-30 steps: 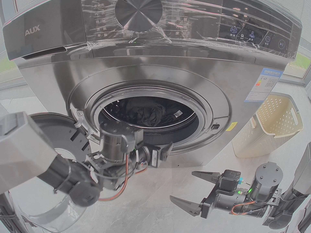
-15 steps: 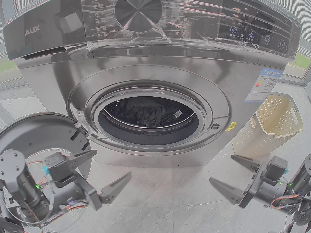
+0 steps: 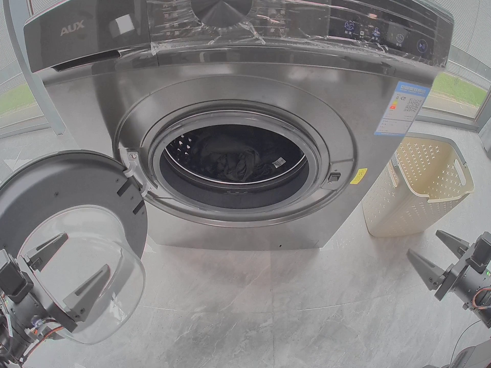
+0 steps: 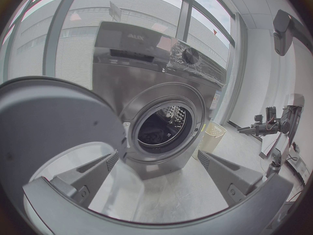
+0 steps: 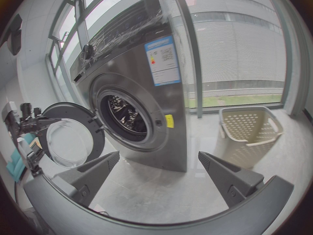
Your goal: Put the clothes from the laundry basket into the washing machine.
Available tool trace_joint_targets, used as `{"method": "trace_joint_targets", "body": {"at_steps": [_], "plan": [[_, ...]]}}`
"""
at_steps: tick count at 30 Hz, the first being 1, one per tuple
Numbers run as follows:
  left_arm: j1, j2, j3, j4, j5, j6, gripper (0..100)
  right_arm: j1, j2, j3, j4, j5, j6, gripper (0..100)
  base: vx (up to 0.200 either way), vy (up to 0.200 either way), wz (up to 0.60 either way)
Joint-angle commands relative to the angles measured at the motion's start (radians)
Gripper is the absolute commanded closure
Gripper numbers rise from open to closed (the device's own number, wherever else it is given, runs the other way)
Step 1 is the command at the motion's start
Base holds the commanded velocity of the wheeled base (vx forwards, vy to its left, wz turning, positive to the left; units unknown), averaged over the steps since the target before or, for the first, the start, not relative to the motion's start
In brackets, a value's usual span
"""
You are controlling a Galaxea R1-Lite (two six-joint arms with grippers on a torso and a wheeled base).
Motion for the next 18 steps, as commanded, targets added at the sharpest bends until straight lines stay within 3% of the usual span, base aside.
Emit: {"method": "trace_joint_targets", "body": {"at_steps": [1,7,9,16,18], "plan": [[0.112,-0.244,0.015,0.133,-0.038,0.004,0,-0.141,-0.200,0.017,0.102,0.001,-0.023,0,-0.200,0.000,0.00],[0.180,-0.357,0.003,0.274,-0.091,0.003,0,-0.223,-0.303,0.017,0.196,0.001,-0.023,0,-0.200,0.000,0.00],[0.210,-0.403,0.001,0.328,-0.098,0.003,0,-0.258,-0.415,0.017,0.301,0.002,-0.025,0,-0.200,0.000,0.00],[0.259,-0.462,0.026,0.358,-0.098,-0.011,0,-0.304,-0.685,0.017,0.581,0.005,-0.042,0,-0.200,0.000,0.00],[0.290,-0.509,0.053,0.386,-0.104,-0.013,0,-0.336,-0.797,0.014,0.685,0.005,-0.045,0,0.000,0.000,0.00]]}}
